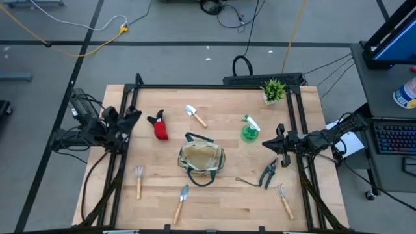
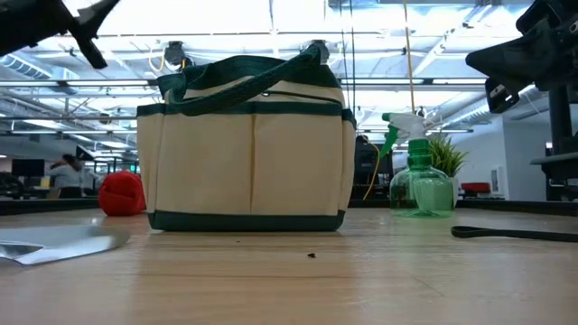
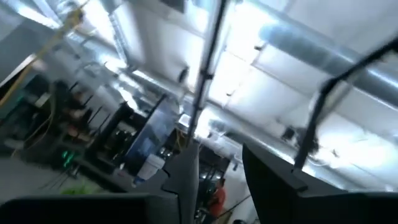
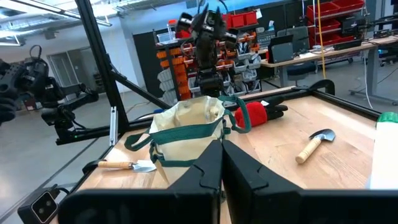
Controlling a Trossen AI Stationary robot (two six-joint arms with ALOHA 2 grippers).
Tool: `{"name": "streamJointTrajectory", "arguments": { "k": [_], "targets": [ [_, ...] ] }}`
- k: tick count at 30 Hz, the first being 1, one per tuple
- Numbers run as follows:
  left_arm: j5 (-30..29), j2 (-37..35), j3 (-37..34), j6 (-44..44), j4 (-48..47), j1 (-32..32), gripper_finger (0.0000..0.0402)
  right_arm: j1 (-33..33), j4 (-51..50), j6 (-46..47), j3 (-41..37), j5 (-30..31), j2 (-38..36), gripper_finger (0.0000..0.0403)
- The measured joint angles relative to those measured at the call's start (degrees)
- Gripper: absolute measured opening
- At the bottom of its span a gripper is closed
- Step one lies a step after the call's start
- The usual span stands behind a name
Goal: Pick & Place Garden tools in Gardening bag
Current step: Put the gloves into the gardening bag
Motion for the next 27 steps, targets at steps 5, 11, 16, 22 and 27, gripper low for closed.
{"name": "streamJointTrajectory", "arguments": {
  "k": [5,11,16,22,27],
  "targets": [
    [-5.1,3.5,4.6,-5.1,-13.0,0.0,0.0129,0.0,0.0,0.0,0.0,0.0,0.0,0.0],
    [-10.2,15.1,18.2,-15.0,-35.8,0.0,0.0129,0.0,0.0,0.0,0.0,0.0,0.0,0.0],
    [-13.1,28.4,31.3,-27.5,-57.4,0.1,0.0129,0.0,0.0,0.0,0.0,0.0,0.0,0.0],
    [-13.9,43.1,42.7,-40.3,-76.0,1.8,0.0129,0.0,0.0,0.0,0.0,0.0,0.0,0.0],
    [-14.7,50.2,45.9,-47.2,-86.0,5.1,0.0129,0.0,-0.2,0.0,0.0,0.0,0.0,0.0]
  ]
}}
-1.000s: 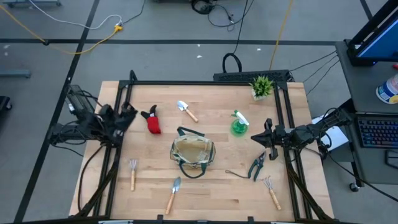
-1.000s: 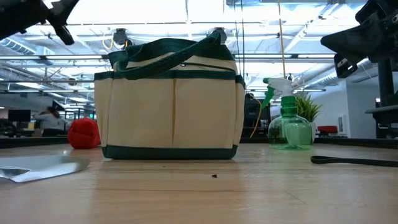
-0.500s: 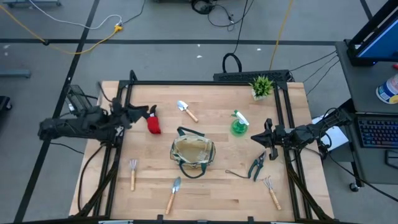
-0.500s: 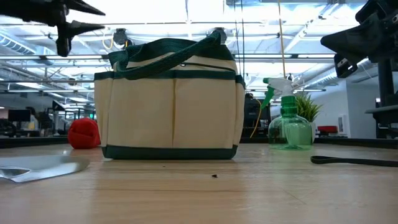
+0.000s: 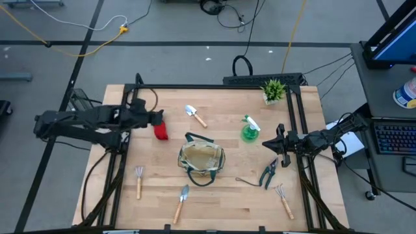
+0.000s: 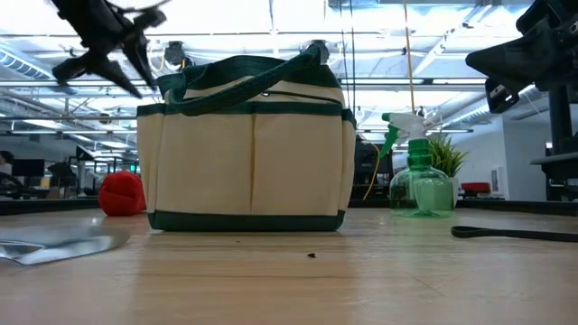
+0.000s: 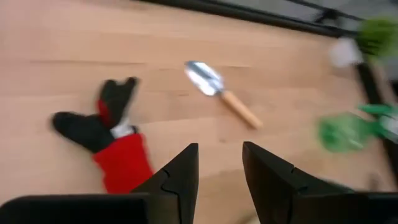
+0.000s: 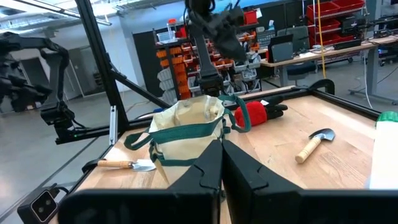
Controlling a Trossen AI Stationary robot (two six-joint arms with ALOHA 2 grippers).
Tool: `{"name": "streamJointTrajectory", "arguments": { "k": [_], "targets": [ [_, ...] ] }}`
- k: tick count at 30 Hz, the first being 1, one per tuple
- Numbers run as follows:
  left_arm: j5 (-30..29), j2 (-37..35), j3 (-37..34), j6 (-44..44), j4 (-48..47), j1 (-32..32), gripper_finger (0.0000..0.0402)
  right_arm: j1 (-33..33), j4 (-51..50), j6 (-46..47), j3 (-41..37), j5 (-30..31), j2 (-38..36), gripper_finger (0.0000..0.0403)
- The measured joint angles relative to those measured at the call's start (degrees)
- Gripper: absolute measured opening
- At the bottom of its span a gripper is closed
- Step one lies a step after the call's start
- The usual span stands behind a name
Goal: Pick & Place Garden tools in Gardening bag
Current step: Put the gloves into the gardening bag
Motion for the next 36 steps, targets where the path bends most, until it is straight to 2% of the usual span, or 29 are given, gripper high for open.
{"name": "streamJointTrajectory", "arguments": {
  "k": [2,7,19,25,29,36],
  "targets": [
    [0.6,1.5,0.0,-1.8,-1.3,1.4,0.0129,0.0,0.0,0.0,0.0,0.0,0.0,0.0],
    [0.9,2.8,0.0,3.1,-0.8,3.4,0.0129,0.0,0.0,0.0,0.0,0.0,0.0,0.0],
    [2.7,3.4,0.0,-2.2,-1.9,4.2,0.0129,0.0,0.0,0.0,0.0,0.0,0.0,0.0],
    [6.5,5.0,0.0,-2.1,-2.1,4.2,0.0134,0.0,-0.1,0.0,0.0,0.0,0.0,0.0],
    [7.7,7.7,0.0,-1.8,-2.3,4.2,0.0174,0.0,-0.1,0.0,0.0,0.0,0.0,0.0],
    [7.8,13.1,0.0,-3.3,-5.0,4.2,0.0307,0.0,-0.1,0.0,0.0,0.0,0.0,0.0]
  ]
}}
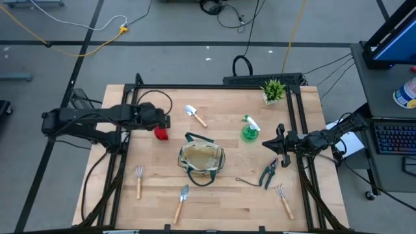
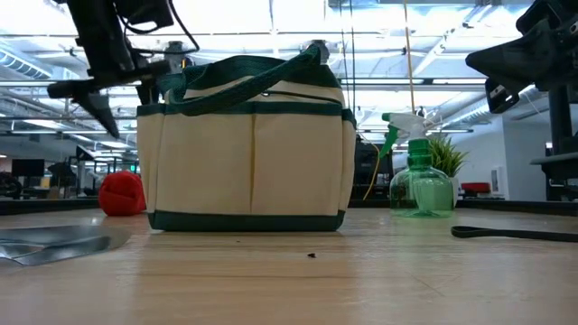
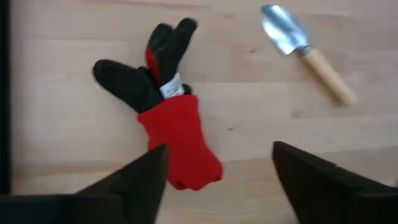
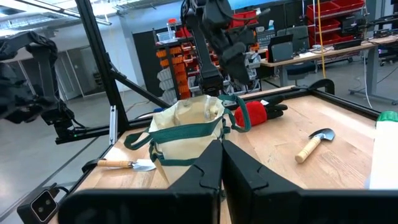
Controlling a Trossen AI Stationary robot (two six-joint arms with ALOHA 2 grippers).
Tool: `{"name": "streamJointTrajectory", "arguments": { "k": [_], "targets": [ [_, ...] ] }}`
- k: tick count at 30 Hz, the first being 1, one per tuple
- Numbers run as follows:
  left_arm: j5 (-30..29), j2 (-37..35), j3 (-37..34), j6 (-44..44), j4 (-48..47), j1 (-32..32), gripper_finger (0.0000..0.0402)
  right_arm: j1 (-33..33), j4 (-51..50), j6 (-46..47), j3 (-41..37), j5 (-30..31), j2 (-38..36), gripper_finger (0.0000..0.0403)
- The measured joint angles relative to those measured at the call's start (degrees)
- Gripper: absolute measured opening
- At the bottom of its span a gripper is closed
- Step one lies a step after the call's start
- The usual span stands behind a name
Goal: Pick & Place Garden tools in Gardening bag
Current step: Put the gloves into the gardening bag
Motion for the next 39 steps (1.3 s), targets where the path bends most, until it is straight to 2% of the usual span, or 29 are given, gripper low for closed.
{"name": "streamJointTrajectory", "arguments": {
  "k": [4,6,14,24,39],
  "targets": [
    [0.0,2.1,0.0,0.5,0.0,0.0,0.038,0.0,0.0,0.0,0.0,0.0,0.0,0.0],
    [0.0,2.8,0.0,2.0,0.0,0.0,0.0394,0.0,0.0,0.0,0.0,0.0,0.0,0.0],
    [0.0,2.8,0.0,5.8,0.4,0.0,0.0352,0.0,0.0,0.0,0.0,0.0,0.0,0.0],
    [-1.1,5.2,-0.1,-3.4,-4.4,1.5,0.0321,0.0,0.0,0.0,0.0,0.0,0.0,0.0],
    [0.6,13.9,0.0,-3.9,-2.7,4.3,0.0324,0.0,-0.1,0.0,0.0,0.0,0.0,0.0]
  ]
}}
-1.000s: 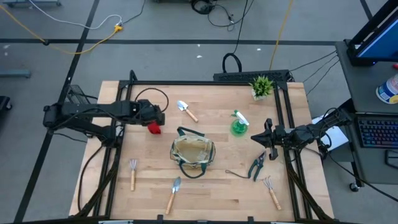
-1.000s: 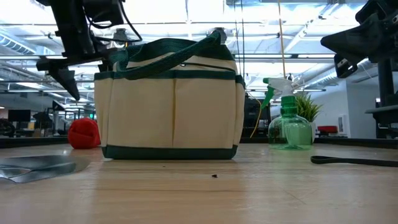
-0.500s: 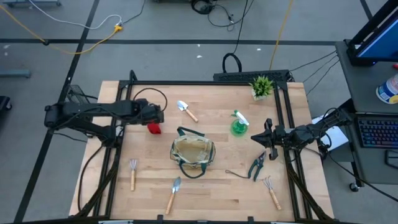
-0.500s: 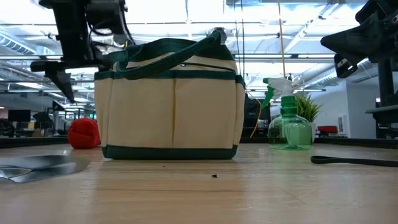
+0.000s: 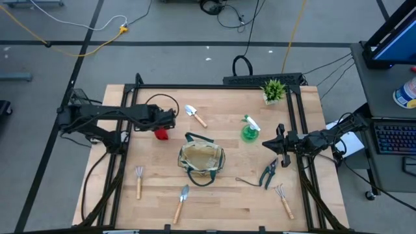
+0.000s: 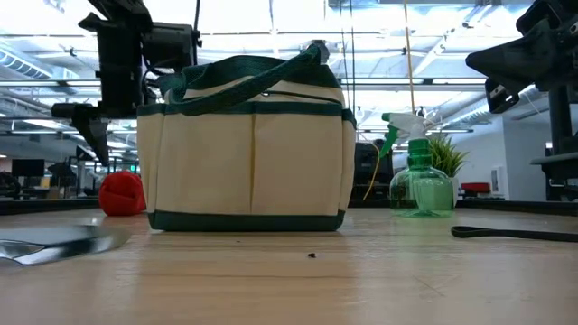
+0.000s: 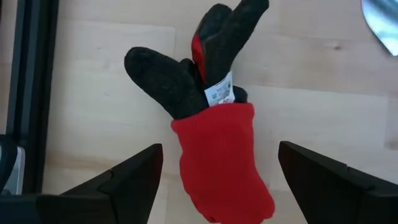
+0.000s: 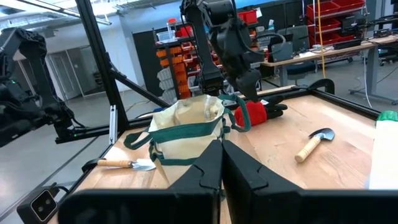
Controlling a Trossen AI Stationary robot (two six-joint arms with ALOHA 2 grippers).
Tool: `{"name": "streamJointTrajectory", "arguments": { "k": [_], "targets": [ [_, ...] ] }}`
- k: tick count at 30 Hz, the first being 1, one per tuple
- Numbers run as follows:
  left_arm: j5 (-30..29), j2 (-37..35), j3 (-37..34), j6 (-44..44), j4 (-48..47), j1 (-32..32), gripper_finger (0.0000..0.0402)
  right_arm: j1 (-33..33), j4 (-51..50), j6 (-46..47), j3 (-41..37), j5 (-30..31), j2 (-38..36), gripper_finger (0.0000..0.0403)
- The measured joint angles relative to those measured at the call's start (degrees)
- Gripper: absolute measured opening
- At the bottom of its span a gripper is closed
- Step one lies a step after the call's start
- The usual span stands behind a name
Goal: Pick & Place Garden tools in Gardening bag
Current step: Put the gloves into the gardening bag
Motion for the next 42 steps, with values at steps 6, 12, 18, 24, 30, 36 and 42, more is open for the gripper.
{"name": "streamJointTrajectory", "arguments": {
  "k": [6,12,18,24,30,36,42],
  "targets": [
    [2.5,2.5,0.0,0.0,-0.1,1.0,0.0313,0.0,-0.1,0.0,0.0,0.0,0.0,0.0],
    [2.7,3.8,0.0,0.5,0.1,1.0,0.0314,0.0,-0.1,0.0,0.0,0.0,0.0,0.0],
    [2.6,4.8,0.0,0.4,0.1,1.6,0.0311,0.0,-0.1,0.0,0.0,0.0,0.0,0.0],
    [2.2,4.9,0.0,0.1,0.1,2.9,0.031,0.0,-0.1,0.0,0.0,0.0,0.0,0.0],
    [2.0,4.9,-0.1,1.0,2.0,4.7,0.031,0.0,-0.1,0.0,0.0,0.0,0.0,0.0],
    [4.8,4.9,-4.5,2.2,9.9,6.4,0.031,0.0,-0.1,0.0,0.0,0.0,0.0,0.0],
    [6.0,4.9,-8.3,0.2,10.5,7.0,0.031,0.0,-0.1,0.0,0.0,0.0,0.0,0.0]
  ]
}}
